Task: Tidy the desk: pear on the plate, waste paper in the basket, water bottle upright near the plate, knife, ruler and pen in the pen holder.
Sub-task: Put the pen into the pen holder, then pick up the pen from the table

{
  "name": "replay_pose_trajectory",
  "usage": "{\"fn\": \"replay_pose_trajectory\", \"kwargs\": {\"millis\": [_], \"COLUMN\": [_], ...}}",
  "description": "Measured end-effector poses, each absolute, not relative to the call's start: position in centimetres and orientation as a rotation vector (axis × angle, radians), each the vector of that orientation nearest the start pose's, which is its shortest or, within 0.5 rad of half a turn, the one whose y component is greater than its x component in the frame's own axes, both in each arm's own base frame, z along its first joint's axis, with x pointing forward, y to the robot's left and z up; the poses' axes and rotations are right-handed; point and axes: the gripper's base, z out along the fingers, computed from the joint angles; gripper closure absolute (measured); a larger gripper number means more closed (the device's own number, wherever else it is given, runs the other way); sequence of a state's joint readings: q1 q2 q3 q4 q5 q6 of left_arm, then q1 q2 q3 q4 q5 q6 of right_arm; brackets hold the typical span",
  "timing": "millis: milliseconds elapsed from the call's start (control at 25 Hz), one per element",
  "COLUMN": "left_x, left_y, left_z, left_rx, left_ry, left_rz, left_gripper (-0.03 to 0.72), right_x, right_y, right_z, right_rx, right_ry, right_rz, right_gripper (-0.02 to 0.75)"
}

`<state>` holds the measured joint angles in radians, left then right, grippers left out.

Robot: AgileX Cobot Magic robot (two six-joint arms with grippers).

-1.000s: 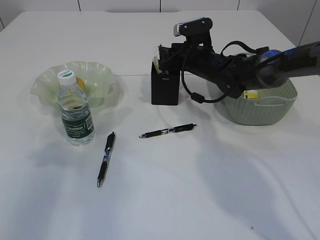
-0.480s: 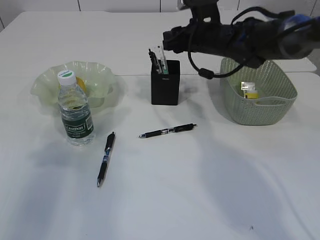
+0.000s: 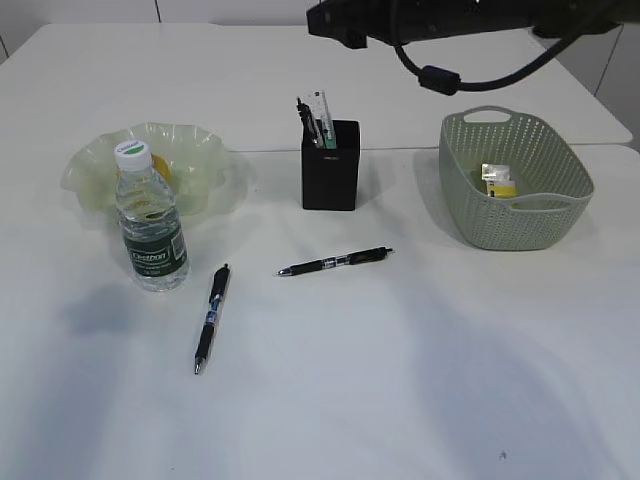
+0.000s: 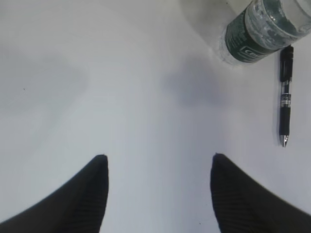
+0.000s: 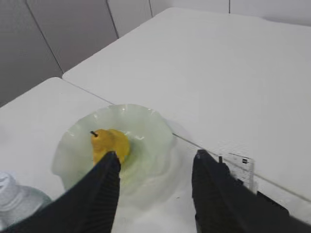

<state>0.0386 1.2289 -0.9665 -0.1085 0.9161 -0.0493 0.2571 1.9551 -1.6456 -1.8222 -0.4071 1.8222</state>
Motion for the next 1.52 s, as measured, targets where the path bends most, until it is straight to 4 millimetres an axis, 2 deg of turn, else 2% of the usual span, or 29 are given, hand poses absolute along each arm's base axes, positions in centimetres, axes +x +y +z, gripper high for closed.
{"fn": "replay_pose_trajectory", "kwargs": {"millis": [240, 1520], "left_x": [23.4, 23.0], "left_y": [0.1, 0.1], "left_z": [29.9, 29.7], "left_rx": [-0.177, -0.176], "left_ry": [2.661, 2.707], "left_rz": [-0.14, -0.143], "left_gripper": [0.222, 0.222], "right_x": [43.8, 43.4], "right_y": [15.4, 15.3], "right_z": [32.3, 32.9], "right_rx": [-0.523, -0.418], "right_ry": [1.828, 1.859], "right_rz": [0.577, 0.667], "right_gripper": [0.372, 0.371]}}
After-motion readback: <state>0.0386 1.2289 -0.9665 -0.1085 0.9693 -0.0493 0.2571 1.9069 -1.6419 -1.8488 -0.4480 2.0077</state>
